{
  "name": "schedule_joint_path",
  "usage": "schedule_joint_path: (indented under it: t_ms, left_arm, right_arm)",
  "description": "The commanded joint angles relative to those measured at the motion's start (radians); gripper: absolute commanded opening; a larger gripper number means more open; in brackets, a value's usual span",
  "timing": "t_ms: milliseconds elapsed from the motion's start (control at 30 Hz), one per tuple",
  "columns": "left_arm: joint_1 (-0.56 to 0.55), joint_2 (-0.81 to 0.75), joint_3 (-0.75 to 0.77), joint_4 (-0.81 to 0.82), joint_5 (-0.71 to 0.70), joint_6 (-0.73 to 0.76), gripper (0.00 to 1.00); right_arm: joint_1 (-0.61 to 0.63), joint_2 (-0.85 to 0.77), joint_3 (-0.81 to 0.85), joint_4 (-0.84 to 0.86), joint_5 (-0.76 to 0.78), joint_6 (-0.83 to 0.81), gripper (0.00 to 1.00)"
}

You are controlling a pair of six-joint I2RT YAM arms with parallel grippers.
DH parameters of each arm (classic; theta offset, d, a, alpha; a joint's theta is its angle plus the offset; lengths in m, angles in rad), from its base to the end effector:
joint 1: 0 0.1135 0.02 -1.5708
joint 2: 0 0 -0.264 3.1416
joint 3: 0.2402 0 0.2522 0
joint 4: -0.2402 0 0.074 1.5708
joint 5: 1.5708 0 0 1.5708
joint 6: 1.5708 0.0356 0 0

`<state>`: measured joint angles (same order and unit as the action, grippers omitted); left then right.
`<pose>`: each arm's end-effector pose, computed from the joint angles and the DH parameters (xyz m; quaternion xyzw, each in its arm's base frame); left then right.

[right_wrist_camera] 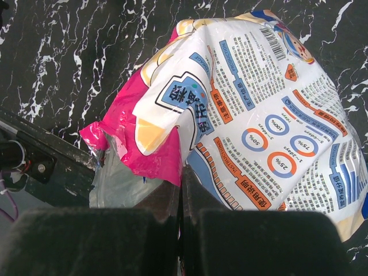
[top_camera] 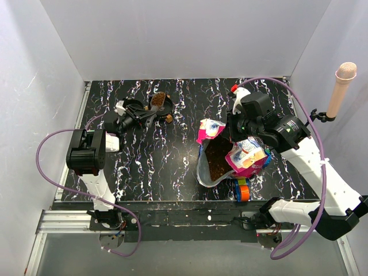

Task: Serve the pet food

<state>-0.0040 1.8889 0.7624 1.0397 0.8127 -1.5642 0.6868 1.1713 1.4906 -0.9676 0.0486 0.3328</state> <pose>0.3600 -0.0273 0.1603 -0.2864 0.6692 -0.6446 0.2337 0.1700 0.1371 0.4244 -0.1470 0.8832 0.1981 0.3990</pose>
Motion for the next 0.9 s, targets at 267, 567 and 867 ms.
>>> schedule_joint_path:
  t_ms: [267, 567, 867]
  left_arm:
    - [0.002, -0.043, -0.005, -0.182, -0.066, 0.044, 0.0]
    - [0.002, -0.077, 0.064, -0.403, -0.089, 0.052, 0.0]
    - [0.001, -0.132, 0.144, -0.707, -0.101, 0.07, 0.0]
  right_arm:
    - [-0.003, -0.048, 0.017, 0.084, 0.002, -0.009, 0.01]
    - [-0.004, -0.048, 0.02, 0.093, 0.004, -0.014, 0.01]
    - [-0.003, -0.059, 0.0, 0.11, -0.007, -0.012, 0.01]
